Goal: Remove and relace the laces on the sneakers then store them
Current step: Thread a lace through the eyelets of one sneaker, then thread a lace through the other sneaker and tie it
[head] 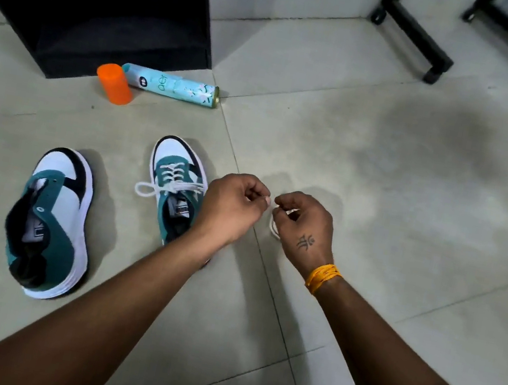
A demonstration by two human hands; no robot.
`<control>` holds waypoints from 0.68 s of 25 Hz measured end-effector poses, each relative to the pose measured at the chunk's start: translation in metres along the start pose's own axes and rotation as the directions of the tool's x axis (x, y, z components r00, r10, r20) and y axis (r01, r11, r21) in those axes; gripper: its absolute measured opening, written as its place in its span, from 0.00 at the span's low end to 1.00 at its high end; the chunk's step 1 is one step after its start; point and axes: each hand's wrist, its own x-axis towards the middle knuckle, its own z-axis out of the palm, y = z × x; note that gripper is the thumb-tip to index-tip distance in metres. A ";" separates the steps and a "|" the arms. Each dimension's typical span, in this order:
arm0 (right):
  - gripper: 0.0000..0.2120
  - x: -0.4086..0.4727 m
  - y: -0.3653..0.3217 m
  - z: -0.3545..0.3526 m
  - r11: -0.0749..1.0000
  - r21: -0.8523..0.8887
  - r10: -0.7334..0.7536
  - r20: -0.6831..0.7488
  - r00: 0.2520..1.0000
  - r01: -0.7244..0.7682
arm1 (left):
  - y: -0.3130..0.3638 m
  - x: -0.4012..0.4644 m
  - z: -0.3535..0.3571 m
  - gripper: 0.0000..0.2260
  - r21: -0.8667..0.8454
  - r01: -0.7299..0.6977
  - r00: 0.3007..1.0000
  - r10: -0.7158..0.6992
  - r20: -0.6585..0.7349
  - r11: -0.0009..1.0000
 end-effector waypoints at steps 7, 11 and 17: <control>0.26 0.006 0.047 -0.044 0.896 -0.444 0.106 0.175 0.979 -0.018 | -0.020 0.013 0.068 0.11 0.276 0.180 0.974 -0.210 0.080 0.944; 0.26 0.018 0.048 -0.041 0.853 -0.516 0.077 0.265 0.961 0.074 | -0.027 0.017 0.087 0.13 0.425 0.033 0.987 -0.096 0.129 0.904; 0.04 0.025 0.053 -0.030 0.866 -0.480 0.007 0.286 0.958 0.136 | -0.032 0.021 0.092 0.06 0.412 0.035 0.994 -0.074 0.080 0.911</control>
